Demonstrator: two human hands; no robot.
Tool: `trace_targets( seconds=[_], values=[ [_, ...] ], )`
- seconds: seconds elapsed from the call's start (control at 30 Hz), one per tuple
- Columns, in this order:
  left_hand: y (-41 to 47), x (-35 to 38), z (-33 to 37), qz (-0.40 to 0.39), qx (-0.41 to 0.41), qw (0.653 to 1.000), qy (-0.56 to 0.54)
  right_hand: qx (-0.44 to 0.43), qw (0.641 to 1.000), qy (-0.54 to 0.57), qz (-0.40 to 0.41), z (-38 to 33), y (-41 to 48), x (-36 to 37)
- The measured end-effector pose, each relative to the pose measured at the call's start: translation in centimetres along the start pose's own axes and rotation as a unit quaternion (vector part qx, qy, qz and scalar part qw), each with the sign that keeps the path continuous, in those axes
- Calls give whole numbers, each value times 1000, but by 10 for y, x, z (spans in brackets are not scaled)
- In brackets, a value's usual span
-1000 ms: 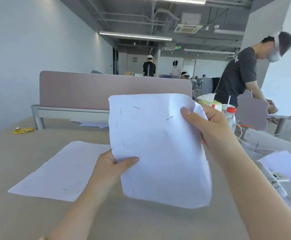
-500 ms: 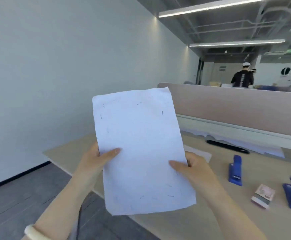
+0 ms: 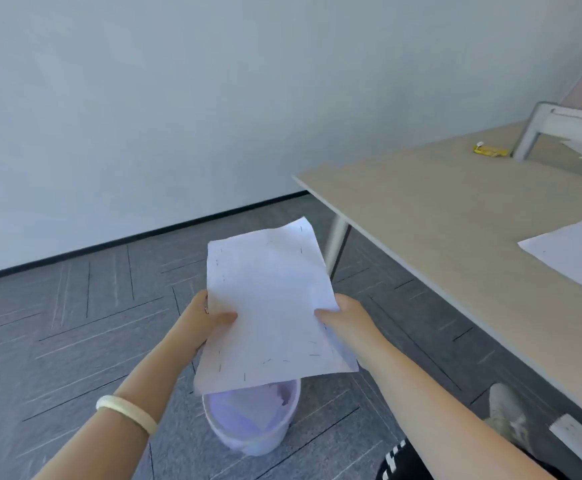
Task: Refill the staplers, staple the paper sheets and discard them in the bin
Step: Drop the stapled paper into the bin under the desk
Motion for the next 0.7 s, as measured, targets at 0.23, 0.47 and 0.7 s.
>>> trace_targets(
  seconds=[0.23,0.47,0.7],
  values=[
    [11,-30,-114,70,-198,977,-42,149,986,23,-70,97,60,62],
    [12,-25,-189,42,-305,951,-32,297,949,27,-105,178,75,92],
    [19,-16,-231,71,-355,932,-34,357,921,-29,-155,216,85,101]
  ],
)
Point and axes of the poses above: each hand's wrist, its own y-axis towards the middle knuckle, its own x-axis out of the palm, z = x × y, the point moved 5 cm from there along y, towards the middle knuckle, and after that the axes turned 9 degrees about -z, right-handed, at the moved point
